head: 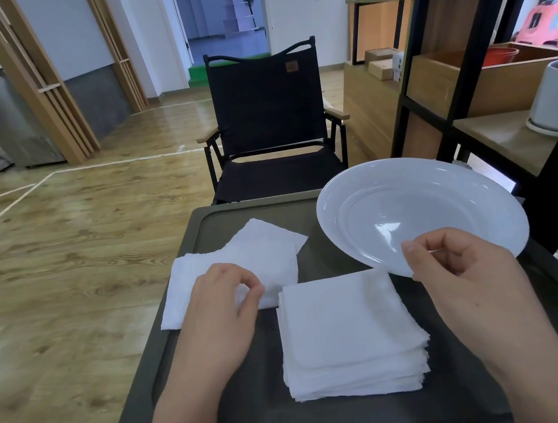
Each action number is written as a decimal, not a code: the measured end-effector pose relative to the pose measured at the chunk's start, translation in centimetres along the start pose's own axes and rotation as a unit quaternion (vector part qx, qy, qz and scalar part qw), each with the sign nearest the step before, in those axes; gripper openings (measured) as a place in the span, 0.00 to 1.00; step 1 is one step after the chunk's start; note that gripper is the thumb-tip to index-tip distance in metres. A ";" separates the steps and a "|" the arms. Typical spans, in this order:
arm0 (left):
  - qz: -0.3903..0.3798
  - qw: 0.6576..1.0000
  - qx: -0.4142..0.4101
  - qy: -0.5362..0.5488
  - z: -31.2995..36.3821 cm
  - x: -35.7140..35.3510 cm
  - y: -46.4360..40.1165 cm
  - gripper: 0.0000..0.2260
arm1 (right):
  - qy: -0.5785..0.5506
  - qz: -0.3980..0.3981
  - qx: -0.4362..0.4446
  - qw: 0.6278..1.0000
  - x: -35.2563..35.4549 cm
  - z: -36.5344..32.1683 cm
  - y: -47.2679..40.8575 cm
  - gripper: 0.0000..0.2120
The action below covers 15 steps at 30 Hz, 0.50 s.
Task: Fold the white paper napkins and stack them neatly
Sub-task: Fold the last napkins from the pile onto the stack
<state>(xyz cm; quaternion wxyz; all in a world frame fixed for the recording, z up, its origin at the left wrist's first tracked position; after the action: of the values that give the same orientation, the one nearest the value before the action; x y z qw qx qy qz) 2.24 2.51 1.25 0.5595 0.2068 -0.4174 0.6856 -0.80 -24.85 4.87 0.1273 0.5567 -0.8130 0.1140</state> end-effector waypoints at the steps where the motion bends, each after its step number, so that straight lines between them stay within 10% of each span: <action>1: 0.030 0.998 0.030 0.043 -0.2 0.7 0.1 0.05 | -0.002 -0.001 0.000 1.000 0.0 0.0 0.0 0.09; 8: 0.172 0.843 0.190 0.473 -1.4 3.9 1.0 0.10 | -0.018 -0.015 0.004 1.000 -0.6 0.0 0.1 0.09; 15: 0.087 0.750 0.182 0.630 1.4 4.9 1.4 0.20 | -0.032 -0.077 0.079 0.993 -2.8 -2.4 1.8 0.07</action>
<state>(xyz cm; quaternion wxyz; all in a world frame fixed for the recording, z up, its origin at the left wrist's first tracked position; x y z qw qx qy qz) -0.73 4.26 5.24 0.5851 -0.2113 0.1464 0.7692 -1.33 -20.95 6.11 0.0652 0.6292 -0.7599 0.1495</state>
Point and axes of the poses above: each hand's wrist, its own y-axis away from the middle knuckle, its own x-axis out of the back of the hand, z = x × y, the point moved 8 cm from there along -y, towards the middle knuckle, and after that the axes turned 4 degrees about -x, right-handed, at the moved point
